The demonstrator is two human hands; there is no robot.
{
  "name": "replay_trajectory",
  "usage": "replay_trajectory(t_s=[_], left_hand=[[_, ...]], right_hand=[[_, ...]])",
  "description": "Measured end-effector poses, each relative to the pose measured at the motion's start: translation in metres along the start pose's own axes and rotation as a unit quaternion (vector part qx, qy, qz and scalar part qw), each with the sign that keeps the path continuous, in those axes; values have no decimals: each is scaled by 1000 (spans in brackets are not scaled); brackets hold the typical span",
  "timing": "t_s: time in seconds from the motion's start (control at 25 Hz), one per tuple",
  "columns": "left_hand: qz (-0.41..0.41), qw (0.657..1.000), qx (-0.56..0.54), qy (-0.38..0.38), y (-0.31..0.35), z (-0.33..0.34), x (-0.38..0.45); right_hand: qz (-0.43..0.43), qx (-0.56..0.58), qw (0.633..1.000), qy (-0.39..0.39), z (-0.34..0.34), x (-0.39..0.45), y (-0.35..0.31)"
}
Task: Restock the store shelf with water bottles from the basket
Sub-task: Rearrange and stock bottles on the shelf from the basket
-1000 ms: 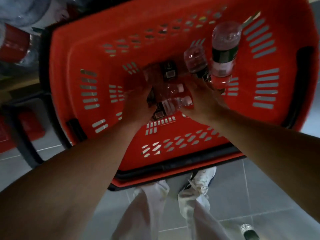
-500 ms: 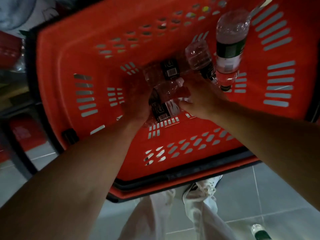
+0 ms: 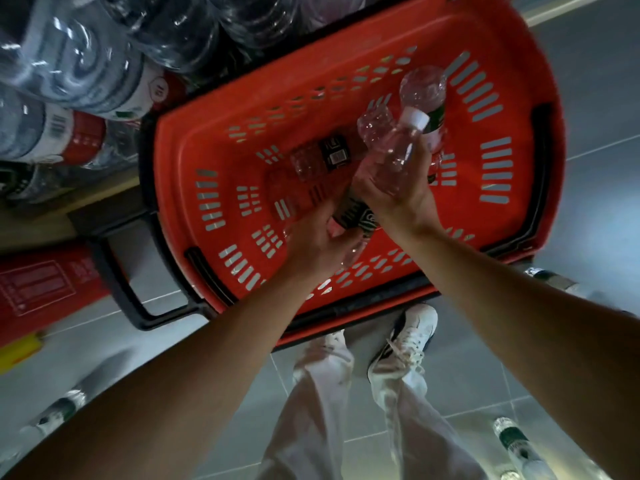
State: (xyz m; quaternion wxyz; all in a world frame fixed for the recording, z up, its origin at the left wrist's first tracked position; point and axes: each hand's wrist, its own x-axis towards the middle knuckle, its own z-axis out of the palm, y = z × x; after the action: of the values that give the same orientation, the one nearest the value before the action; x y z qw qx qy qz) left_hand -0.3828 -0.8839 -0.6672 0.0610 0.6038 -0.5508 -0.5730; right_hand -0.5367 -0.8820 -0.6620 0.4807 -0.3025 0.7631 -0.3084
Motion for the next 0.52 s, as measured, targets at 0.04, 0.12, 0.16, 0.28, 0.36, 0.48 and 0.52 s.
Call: replay_trajectory(t_s=[0.04, 0.12, 0.16, 0.28, 0.36, 0.48, 0.52], left_hand=[[10, 1000, 14, -15, -1, 5, 1], [17, 997, 21, -69, -7, 9, 9], [12, 996, 19, -89, -14, 8, 17], [-34, 993, 101, -44, -47, 3, 59], [-16, 978, 204, -43, -75, 7, 87], [58, 944, 304, -114, -121, 24, 120], [71, 938, 313, -134, -132, 30, 124]], right_hand=[[17, 16, 1000, 17, -2, 2, 1], [38, 6, 999, 24, -6, 10, 3], [40, -4, 999, 19, -7, 15, 6], [23, -31, 999, 20, -8, 34, 15], [10, -50, 999, 18, -7, 46, 21], [-25, -78, 996, 18, 0, 61, 39], [-38, -84, 996, 16, 3, 63, 43]])
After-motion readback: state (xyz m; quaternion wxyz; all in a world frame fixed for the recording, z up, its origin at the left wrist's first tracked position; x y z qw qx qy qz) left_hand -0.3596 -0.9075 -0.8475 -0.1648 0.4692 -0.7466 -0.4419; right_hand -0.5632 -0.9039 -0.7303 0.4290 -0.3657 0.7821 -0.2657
